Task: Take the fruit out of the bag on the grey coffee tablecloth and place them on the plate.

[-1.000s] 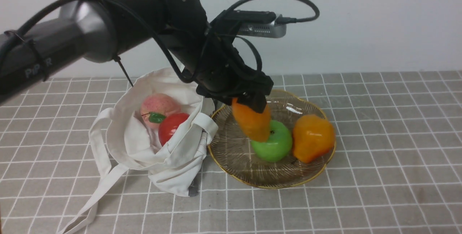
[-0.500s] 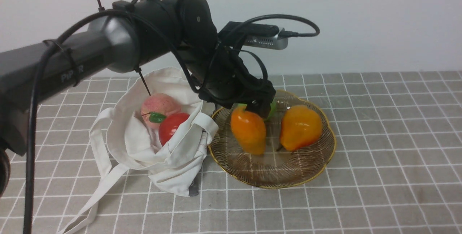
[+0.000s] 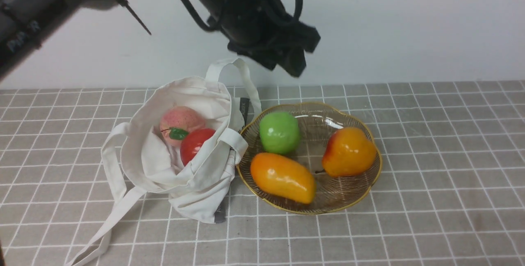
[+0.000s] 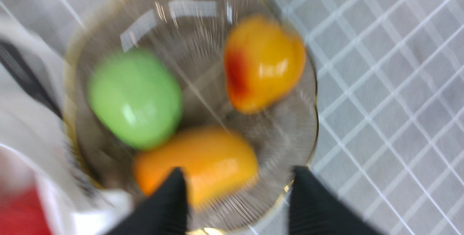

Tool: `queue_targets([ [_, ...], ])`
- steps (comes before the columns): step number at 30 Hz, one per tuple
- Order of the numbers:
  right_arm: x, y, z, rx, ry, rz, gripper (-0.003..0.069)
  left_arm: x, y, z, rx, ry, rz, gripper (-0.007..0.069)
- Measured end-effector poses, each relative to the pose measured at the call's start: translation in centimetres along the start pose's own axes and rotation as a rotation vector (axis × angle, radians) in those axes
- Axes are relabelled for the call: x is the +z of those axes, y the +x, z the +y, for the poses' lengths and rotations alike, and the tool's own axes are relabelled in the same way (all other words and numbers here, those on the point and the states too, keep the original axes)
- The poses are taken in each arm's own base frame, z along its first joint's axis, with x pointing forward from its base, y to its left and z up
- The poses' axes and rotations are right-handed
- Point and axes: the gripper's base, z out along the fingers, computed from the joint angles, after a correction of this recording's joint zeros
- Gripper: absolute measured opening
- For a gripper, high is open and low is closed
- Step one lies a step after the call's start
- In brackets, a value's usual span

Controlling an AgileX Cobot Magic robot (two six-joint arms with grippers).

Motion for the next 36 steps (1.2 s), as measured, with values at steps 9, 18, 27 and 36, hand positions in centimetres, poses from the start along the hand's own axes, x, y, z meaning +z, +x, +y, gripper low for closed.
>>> queue_targets([
  [9, 0.0, 0.0, 0.0, 0.000, 0.000, 0.000, -0.0015, -6.2, 0.3, -0.4, 0.052, -0.119, -0.097, -0.0006],
  [18, 0.0, 0.0, 0.0, 0.000, 0.000, 0.000, -0.0015, -10.3, 10.0, -1.7, 0.032, -0.126, 0.026, -0.0008],
  [27, 0.0, 0.0, 0.0, 0.000, 0.000, 0.000, -0.0015, -12.6, 22.2, -3.3, 0.061, -0.086, -0.181, -0.0008],
  [36, 0.0, 0.0, 0.0, 0.000, 0.000, 0.000, -0.0015, -9.4, 33.6, -2.4, -0.118, -0.071, -0.879, -0.0008],
])
